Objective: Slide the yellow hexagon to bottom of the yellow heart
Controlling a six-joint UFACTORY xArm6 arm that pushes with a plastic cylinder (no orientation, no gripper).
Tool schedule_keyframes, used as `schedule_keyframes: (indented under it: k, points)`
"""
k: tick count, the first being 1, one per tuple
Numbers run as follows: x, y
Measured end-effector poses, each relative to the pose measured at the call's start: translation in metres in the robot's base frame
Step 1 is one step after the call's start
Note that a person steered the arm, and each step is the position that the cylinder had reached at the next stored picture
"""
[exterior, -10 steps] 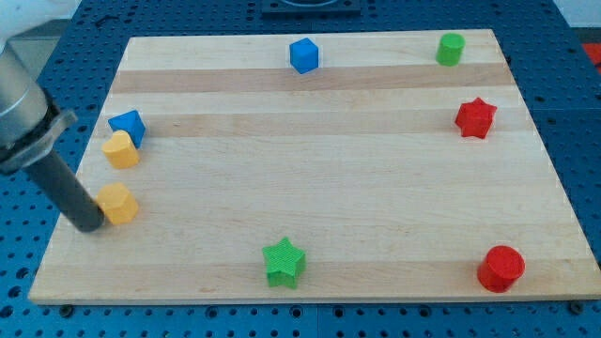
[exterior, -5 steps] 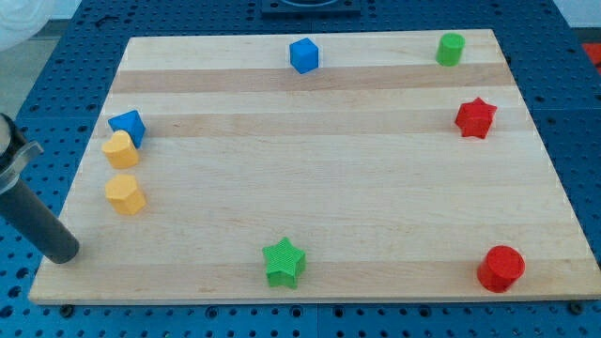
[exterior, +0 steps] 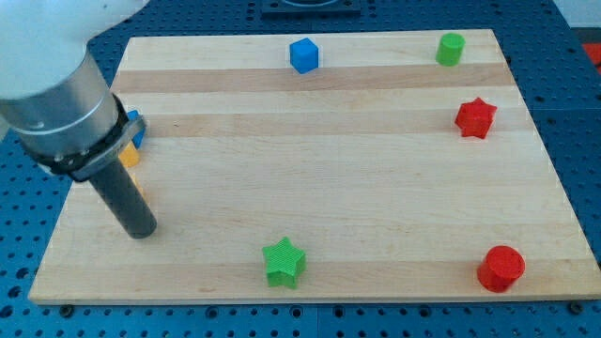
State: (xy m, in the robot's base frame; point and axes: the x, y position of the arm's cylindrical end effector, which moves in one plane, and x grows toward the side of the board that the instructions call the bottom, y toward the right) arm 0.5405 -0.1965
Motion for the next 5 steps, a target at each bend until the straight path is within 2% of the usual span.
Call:
schedule_keyframes:
  k: [2,5]
  points:
    - [-0.034,0.0]
    - [-0.028,-0.021]
